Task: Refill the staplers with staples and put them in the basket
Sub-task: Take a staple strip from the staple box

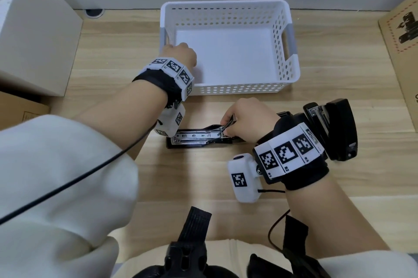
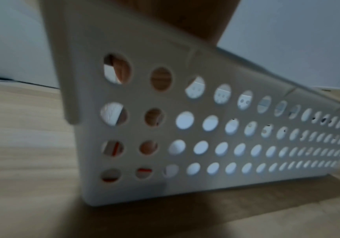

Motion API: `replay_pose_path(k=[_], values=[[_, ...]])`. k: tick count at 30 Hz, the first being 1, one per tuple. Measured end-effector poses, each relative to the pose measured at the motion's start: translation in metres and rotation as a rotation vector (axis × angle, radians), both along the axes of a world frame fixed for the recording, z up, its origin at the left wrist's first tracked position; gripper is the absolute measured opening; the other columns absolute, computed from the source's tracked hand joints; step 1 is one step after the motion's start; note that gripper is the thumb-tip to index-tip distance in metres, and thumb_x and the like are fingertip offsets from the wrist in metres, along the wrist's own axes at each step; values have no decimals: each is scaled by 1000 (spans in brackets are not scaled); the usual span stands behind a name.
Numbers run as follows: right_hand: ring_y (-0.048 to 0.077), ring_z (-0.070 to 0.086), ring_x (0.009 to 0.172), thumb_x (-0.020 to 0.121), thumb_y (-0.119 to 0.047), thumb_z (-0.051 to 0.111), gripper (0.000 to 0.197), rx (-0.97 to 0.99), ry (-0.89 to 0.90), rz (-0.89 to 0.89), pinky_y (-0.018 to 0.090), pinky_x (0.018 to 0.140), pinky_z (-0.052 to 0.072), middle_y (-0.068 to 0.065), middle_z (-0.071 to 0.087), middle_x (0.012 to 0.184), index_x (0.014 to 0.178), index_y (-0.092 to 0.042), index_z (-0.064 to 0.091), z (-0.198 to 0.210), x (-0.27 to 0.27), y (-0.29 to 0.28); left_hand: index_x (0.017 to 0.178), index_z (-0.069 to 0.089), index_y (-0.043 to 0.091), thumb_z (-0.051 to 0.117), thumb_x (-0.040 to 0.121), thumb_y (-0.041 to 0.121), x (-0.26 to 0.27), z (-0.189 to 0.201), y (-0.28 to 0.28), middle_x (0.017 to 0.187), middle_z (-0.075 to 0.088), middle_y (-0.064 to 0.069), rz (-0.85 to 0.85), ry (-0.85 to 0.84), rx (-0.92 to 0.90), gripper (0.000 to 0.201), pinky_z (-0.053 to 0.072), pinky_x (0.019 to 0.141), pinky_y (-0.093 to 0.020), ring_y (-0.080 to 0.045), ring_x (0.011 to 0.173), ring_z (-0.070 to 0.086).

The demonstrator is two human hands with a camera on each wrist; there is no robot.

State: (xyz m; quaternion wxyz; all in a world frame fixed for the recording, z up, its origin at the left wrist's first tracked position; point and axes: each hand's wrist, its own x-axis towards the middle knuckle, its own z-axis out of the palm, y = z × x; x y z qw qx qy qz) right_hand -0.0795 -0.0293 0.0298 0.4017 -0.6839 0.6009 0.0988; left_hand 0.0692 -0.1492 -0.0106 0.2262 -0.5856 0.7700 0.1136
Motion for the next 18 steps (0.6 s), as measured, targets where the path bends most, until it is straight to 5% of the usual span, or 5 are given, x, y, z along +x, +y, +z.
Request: replay_pose_path(k=[3, 8, 12, 15, 18], values=[[15, 50, 85, 82, -15, 64, 21, 1, 16, 4, 22, 70, 34, 5, 65, 107, 103, -16, 69, 1, 1, 1, 115, 58, 10, 56, 84, 4, 1, 7, 0, 129, 45, -15, 91, 110, 37, 32, 37, 84, -32, -34, 113, 50], [20, 59, 97, 83, -12, 62, 21, 1, 45, 7, 22, 73, 38, 6, 68, 106, 102, -15, 70, 3, 5, 5, 105, 59, 13, 61, 79, 3, 10, 23, 8, 128, 48, -13, 211, 399, -57, 28, 35, 79, -27, -29, 111, 50], [23, 61, 100, 84, -10, 59, 24, -16, 80, 28, 25, 79, 45, 6, 68, 108, 105, -15, 69, 6, 8, 14, 100, 60, 12, 64, 77, 6, 24, 34, 32, 101, 62, -6, 381, 705, -230, 24, 39, 71, -22, -19, 85, 53], [25, 62, 100, 86, -8, 55, 25, -28, 116, 38, 30, 86, 50, 9, 68, 110, 107, -11, 69, 7, 8, 23, 92, 61, 17, 73, 72, 12, 35, 32, 61, 81, 57, 3, 514, 951, -261, 24, 37, 59, -9, -12, 73, 50], [26, 62, 100, 86, -6, 54, 25, -31, 135, 18, 27, 81, 48, 11, 68, 108, 107, -7, 68, 8, 7, 32, 85, 56, 21, 73, 71, 8, 41, 28, 85, 74, 54, 12, 616, 1118, -318, 26, 38, 60, -3, -3, 67, 49]])
